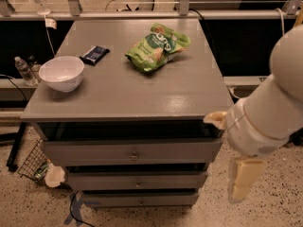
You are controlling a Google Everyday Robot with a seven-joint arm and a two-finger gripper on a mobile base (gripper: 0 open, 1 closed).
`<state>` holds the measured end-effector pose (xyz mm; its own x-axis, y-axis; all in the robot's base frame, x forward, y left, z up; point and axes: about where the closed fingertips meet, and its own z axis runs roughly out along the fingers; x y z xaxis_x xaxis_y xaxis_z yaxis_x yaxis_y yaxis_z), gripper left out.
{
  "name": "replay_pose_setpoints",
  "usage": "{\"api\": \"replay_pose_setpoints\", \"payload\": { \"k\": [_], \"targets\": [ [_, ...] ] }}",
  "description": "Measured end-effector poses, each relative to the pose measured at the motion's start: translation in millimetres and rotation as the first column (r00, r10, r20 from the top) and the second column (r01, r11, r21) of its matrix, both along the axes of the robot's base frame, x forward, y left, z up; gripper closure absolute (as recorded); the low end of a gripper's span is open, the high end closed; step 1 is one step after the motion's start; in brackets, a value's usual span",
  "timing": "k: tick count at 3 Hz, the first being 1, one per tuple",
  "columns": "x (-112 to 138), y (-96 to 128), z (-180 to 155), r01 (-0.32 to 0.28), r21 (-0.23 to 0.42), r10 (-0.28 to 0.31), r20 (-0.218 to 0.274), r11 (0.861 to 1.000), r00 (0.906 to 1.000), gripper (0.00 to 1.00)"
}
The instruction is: Open top drawer
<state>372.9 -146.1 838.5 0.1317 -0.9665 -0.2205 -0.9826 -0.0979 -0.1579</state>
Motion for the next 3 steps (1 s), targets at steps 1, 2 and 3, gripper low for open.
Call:
{"api": "replay_pose_setpoints", "payload": {
  "k": [1, 2, 3],
  "targets": [
    [-11.8, 1.0, -20.1, -0.014, -0.012, 0.014, -0.040, 1.000, 0.9991, 0.00],
    [-11.8, 1.0, -20.1, -0.014, -0.012, 0.014, -0.040, 1.000, 0.9991, 0.00],
    [-11.7, 22.9, -59.8, -0.053, 0.045, 0.057, -0.101, 0.998, 0.9933, 0.00]
  ]
}}
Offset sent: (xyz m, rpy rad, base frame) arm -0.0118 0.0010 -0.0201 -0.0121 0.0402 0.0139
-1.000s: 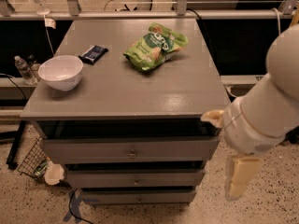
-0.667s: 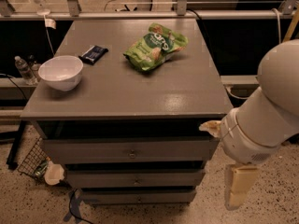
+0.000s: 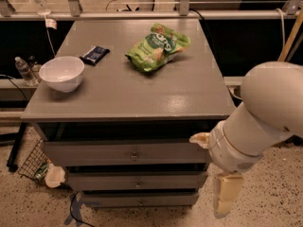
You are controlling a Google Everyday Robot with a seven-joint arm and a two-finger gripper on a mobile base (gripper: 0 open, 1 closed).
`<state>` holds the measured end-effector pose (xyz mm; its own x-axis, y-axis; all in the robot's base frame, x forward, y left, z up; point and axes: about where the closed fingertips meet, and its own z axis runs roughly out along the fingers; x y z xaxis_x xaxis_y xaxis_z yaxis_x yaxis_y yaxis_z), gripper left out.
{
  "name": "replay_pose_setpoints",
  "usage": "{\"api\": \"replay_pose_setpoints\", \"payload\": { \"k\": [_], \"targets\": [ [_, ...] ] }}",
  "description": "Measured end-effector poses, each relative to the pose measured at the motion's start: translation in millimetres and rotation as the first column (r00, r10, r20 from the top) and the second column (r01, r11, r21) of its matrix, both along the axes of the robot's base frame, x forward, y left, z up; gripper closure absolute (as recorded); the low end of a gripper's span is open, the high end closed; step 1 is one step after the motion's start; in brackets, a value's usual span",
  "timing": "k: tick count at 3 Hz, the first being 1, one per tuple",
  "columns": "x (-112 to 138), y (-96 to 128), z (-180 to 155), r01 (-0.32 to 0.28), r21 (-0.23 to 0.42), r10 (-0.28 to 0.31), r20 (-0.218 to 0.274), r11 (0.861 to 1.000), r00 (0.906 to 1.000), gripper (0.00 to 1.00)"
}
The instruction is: Open top drawer
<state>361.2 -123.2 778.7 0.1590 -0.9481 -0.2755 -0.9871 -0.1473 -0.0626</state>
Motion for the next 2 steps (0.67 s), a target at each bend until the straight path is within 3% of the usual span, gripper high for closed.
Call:
{"api": "replay_pose_setpoints", "payload": {
  "k": [1, 2],
  "targets": [
    [4.0, 30.3, -40.0, -0.037, 0.044, 0.039, -0.024, 0.998, 0.9990, 0.00],
    [15.5, 53.2, -63.7, -0.021, 0.084, 0.020, 0.015, 0.996, 0.9997, 0.00]
  ]
}}
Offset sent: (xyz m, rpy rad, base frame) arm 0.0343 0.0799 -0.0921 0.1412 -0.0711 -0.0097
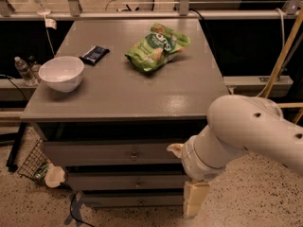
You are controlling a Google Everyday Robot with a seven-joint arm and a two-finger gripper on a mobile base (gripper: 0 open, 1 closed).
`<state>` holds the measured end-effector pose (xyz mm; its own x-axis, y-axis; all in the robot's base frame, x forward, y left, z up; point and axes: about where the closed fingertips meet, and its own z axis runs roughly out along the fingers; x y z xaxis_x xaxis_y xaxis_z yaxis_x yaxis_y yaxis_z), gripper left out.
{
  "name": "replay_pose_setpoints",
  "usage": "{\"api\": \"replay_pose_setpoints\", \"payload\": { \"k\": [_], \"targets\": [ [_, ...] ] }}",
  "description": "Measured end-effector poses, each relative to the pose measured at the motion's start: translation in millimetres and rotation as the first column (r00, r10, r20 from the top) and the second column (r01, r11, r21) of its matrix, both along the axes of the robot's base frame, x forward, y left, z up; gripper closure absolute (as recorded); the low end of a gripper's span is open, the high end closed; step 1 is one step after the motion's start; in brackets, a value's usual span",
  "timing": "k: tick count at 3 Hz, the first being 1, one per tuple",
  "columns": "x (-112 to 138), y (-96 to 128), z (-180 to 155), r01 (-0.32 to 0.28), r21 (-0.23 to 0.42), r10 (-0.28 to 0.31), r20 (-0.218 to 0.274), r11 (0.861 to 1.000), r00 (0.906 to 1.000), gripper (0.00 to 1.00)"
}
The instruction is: Open top drawer
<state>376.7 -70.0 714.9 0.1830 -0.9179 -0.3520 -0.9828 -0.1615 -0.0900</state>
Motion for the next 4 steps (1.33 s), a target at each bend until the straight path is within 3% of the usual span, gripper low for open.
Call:
{"api": "replay_pose_setpoints", "payload": {
  "k": [2, 3, 4],
  "targets": [
    [46.1, 28.4, -0.4, 0.087, 0.155, -0.106, 0.124, 0.984, 0.9865, 0.00],
    [52.4, 31.4, 0.2, 0.093, 0.171, -0.117, 0.139, 0.981, 0.9834, 0.00],
    [58.4, 32.9, -4.4, 0.103, 0.142, -0.125, 0.160, 0.985, 0.9792, 0.00]
  ]
}}
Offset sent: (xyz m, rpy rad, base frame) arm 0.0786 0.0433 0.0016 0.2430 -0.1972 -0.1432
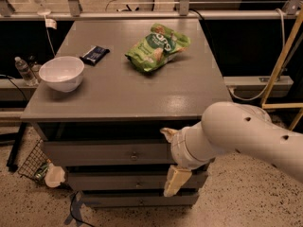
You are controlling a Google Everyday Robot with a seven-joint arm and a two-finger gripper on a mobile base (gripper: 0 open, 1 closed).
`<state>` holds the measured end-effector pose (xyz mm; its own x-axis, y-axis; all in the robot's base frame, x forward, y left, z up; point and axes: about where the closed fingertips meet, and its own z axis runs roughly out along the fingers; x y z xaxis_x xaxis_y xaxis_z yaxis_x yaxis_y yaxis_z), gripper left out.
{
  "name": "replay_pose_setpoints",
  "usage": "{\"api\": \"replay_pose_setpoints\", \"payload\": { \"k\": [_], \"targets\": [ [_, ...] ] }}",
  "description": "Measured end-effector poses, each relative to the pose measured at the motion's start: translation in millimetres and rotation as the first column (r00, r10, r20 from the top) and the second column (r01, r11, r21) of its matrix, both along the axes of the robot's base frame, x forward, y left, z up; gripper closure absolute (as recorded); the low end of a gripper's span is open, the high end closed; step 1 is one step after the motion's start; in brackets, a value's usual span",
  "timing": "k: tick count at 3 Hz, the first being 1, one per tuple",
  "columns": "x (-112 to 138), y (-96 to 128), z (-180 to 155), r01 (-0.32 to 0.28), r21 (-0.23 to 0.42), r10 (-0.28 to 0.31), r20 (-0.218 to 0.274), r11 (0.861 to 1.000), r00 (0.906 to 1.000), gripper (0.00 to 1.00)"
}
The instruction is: Open top drawer
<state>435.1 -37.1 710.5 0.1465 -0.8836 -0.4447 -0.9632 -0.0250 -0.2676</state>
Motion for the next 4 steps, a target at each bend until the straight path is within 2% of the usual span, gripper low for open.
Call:
{"api": "replay_pose_setpoints", "payload": {
  "k": [1, 2, 3, 4],
  "targets": [
    [15.7, -0.4, -8.3, 0.033, -0.067, -0.030, 0.041, 0.997, 0.9987, 0.00],
    [46.2, -5.0, -25.1, 0.085, -0.113, -0.074, 0.099, 0.990, 0.9924, 0.00],
    [58.4, -8.2, -39.9, 0.104, -0.114, -0.092, 0.105, 0.988, 0.9902, 0.00],
    [68.1, -8.2, -61.7, 0.109, -0.127, -0.099, 0.084, 0.986, 0.9916, 0.00]
  ]
}}
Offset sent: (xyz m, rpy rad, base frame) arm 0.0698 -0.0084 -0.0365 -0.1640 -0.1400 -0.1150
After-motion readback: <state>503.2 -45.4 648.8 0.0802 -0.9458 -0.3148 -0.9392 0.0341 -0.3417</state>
